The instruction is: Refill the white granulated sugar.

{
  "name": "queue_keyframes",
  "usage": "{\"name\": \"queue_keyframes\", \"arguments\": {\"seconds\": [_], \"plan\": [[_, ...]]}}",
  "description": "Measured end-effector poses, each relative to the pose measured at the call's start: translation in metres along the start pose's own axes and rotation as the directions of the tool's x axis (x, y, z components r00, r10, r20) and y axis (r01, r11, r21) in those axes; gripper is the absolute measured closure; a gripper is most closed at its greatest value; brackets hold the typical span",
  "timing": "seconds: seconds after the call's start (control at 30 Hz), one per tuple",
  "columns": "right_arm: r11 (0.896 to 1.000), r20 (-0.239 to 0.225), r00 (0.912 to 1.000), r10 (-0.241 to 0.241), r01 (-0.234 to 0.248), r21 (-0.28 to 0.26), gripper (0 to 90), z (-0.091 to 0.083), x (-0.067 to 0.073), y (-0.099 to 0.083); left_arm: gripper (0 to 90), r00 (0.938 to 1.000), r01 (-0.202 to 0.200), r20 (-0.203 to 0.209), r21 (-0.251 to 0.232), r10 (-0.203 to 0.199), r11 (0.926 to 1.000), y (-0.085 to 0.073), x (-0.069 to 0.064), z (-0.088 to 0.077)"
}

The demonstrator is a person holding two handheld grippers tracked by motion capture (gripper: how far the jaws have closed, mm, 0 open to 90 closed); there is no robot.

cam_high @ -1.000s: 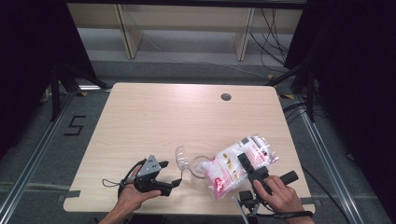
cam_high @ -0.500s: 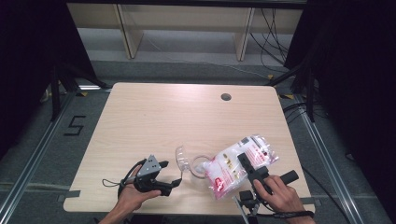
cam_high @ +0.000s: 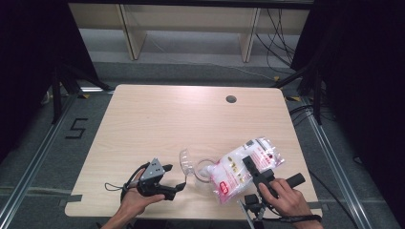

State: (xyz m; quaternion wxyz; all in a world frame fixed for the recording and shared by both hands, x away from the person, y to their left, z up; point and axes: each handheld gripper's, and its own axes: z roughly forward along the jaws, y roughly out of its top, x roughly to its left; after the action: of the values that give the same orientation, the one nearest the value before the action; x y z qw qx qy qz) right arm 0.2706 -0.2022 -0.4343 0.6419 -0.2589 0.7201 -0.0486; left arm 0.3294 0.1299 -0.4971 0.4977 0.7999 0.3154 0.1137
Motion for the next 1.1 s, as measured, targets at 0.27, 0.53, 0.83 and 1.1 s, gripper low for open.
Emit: {"name": "queue_keyframes", "arguments": {"seconds": [0.27, 0.53, 0.83, 1.1], "plan": [[1.0, -0.008, 0.9999, 0.01, -0.01, -0.003, 66.4, 0.0001, -0.0007, -0.0001, 16.8, 1.0, 0.0, 0.0, -0.001, 0.0, 1.0, 0.0001, 0.0, 0.0001], [1.0, -0.008, 0.9999, -0.007, 0.007, -0.008, 67.0, 0.0007, -0.0032, -0.0006, 16.9, 0.9999, -0.013, 0.002, -0.001, 0.013, 0.9999, 0.0005, 0.0006, 0.0001], [1.0, -0.012, 0.9999, 0.009, -0.009, -0.002, 67.7, 0.0001, -0.0026, -0.0022, 16.9, 0.9999, -0.012, 0.004, 0.0, 0.012, 0.9999, 0.0004, 0.0001, 0.0006], [1.0, -0.019, 0.9998, 0.009, -0.009, -0.005, 68.0, 0.0003, -0.0032, -0.0017, 16.9, 0.9998, -0.019, 0.005, -0.001, 0.019, 0.9998, 0.0005, 0.0007, 0.0006]]}}
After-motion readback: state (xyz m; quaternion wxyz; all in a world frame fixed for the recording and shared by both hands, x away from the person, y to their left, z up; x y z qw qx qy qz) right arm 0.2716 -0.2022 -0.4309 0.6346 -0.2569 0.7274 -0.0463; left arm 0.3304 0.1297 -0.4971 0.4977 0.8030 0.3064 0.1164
